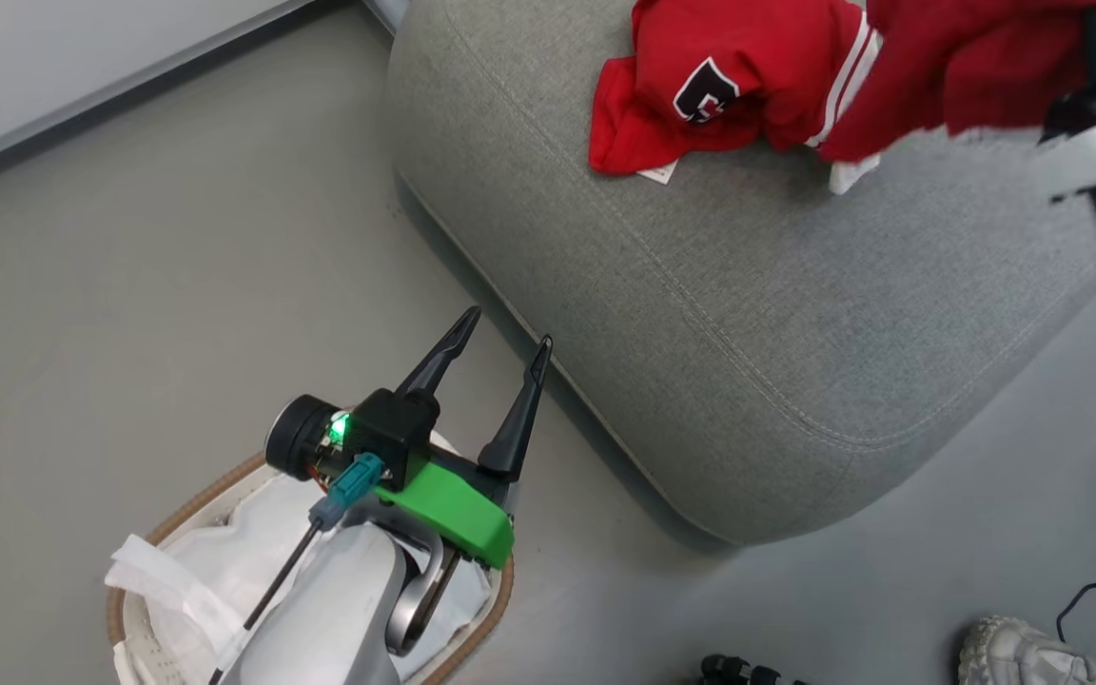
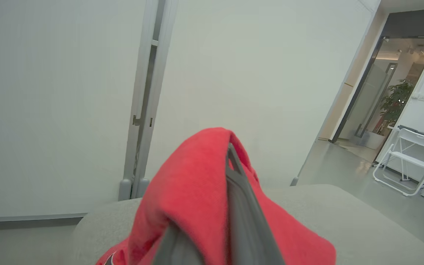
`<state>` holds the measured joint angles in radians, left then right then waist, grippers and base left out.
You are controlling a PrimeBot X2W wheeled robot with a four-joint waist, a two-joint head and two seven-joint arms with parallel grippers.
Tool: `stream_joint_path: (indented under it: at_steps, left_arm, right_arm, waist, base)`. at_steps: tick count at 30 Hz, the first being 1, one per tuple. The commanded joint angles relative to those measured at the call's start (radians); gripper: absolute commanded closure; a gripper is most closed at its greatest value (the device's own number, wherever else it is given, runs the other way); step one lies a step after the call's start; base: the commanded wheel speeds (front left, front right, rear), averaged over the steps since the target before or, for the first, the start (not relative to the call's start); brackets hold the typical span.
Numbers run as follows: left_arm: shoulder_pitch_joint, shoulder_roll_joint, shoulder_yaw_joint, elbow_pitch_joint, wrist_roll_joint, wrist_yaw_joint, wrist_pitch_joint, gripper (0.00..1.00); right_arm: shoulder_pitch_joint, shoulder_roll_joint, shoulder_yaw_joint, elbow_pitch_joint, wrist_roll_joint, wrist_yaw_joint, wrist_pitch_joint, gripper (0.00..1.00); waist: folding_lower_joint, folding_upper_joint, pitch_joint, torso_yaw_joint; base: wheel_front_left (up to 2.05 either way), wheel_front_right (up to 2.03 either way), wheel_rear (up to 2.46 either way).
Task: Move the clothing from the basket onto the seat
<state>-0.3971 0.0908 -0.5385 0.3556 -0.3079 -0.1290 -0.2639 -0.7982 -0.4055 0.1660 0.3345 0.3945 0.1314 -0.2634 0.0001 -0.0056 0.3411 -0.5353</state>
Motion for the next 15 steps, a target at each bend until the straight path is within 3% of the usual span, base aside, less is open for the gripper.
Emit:
stream_joint_path:
  at_steps: [1, 9, 15]
  left_arm:
    - [-0.020, 0.019, 0.003, -0.002, 0.006, -0.003, 0.000, 0.00]
    - [-0.084, 0.029, -0.008, -0.016, 0.022, -0.003, 0.000, 0.00]
    - [-0.126, 0.036, 0.002, -0.025, 0.029, -0.003, 0.000, 0.00]
  right_arm:
    - [-0.047, -0.013, -0.012, 0.019, -0.011, -0.001, -0.002, 1.00]
    - [-0.204, -0.047, -0.100, 0.180, -0.108, -0.001, -0.002, 1.00]
    - [-0.219, -0.041, -0.221, 0.316, -0.195, -0.001, -0.002, 1.00]
  waist:
    - [-0.0001, 0.0056, 0.063, 0.042]
    - [-0.0001, 0.0056, 0.169, 0.162]
    - [-0.0001, 0.0056, 0.245, 0.251]
  base:
    - [0.00, 0.00, 0.00]
    - [0.00, 0.00, 0.00]
    - [0.00, 0.00, 0.00]
